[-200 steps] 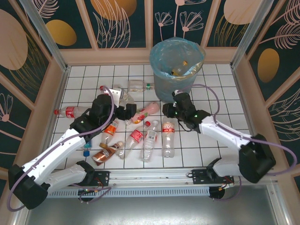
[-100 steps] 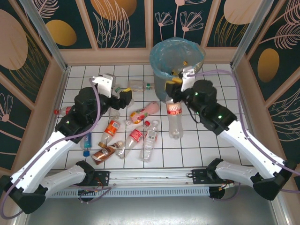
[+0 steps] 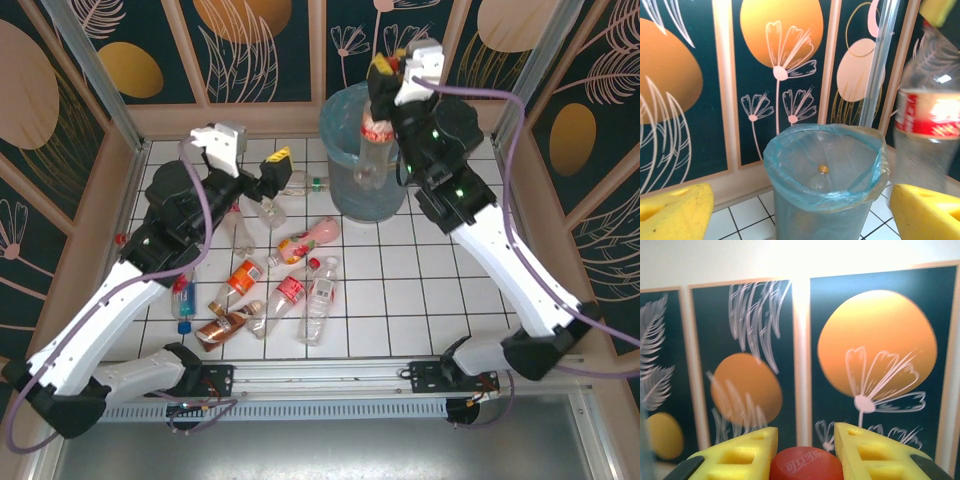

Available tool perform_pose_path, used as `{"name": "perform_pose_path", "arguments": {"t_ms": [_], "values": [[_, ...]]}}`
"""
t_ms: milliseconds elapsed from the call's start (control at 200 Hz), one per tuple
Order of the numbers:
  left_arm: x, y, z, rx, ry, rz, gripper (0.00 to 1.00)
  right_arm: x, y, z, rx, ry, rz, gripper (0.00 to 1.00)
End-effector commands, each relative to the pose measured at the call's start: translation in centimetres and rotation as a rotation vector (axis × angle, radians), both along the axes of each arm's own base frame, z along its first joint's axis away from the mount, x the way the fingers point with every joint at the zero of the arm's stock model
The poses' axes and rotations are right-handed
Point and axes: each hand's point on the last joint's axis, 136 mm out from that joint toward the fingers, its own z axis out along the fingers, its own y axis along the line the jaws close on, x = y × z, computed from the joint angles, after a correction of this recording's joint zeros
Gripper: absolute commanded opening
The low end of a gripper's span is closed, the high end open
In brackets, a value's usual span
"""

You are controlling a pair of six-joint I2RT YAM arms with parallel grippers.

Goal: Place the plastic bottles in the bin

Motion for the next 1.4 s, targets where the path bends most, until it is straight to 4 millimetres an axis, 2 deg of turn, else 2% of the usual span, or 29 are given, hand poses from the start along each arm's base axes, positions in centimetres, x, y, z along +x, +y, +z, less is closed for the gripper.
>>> {"name": "perform_pose_path", "arguments": {"t_ms": [0, 30, 70, 85, 180, 275, 425, 676, 926, 991, 1061, 1111, 1236, 1361, 1391], "values": [[1.0, -2.3, 0.2, -0.001, 0.014, -0.071, 0.9, 2.8, -2.0, 2.5, 0.017, -0.09, -0.103, 0.0], [1.5, -2.9, -0.1, 0.008, 0.023, -0.08, 0.9, 3.8, -2.2, 2.4, 0.014, -0.094, -0.11, 0.0], [2.0, -3.5, -0.4, 0.021, 0.033, -0.09, 0.9, 4.8, -1.5, 2.0, 0.008, -0.095, -0.1, 0.0], [2.2, -3.8, -0.6, 0.026, 0.039, -0.094, 0.9, 5.7, -2.4, 1.9, 0.005, -0.095, -0.122, 0.0], [3.3, -5.0, -1.3, 0.059, 0.053, -0.115, 0.9, 9.3, -2.8, 0.1, -0.04, -0.07, -0.156, 0.0], [3.8, -5.9, -2.0, 0.079, 0.061, -0.137, 0.9, 12.8, -2.2, -3.2, -0.111, -0.018, -0.132, 0.0], [4.4, -6.5, -4.3, 0.127, 0.063, -0.146, 0.9, 16.0, -0.8, -9.1, -0.18, 0.05, -0.051, 0.0], [4.3, -6.9, -9.1, 0.199, 0.098, -0.172, 0.89, 18.2, 2.0, -18.1, -0.259, 0.172, 0.092, 0.0], [3.9, -6.8, -12.1, 0.219, 0.12, -0.182, 0.88, 19.1, 3.9, -23.8, -0.259, 0.246, 0.223, 0.0], [3.8, -6.8, -12.6, 0.223, 0.118, -0.182, 0.88, 19.2, 4.0, -24.6, -0.255, 0.249, 0.229, 0.0], [3.8, -6.7, -13.1, 0.226, 0.115, -0.179, 0.89, 19.2, 4.2, -25.4, -0.255, 0.262, 0.236, 0.05], [3.8, -6.6, -13.3, 0.228, 0.117, -0.177, 0.89, 19.2, 4.2, -25.9, -0.256, 0.277, 0.244, 0.11], [3.7, -6.4, -14.1, 0.239, 0.124, -0.176, 0.89, 19.0, 4.2, -26.2, -0.241, 0.297, 0.247, 0.35], [3.5, -6.0, -14.1, 0.236, 0.121, -0.16, 0.9, 18.7, 4.1, -25.5, -0.222, 0.298, 0.255, 0.5], [3.4, -5.8, -13.9, 0.235, 0.115, -0.154, 0.9, 18.6, 4.1, -25.3, -0.219, 0.297, 0.256, 0.51]]}}
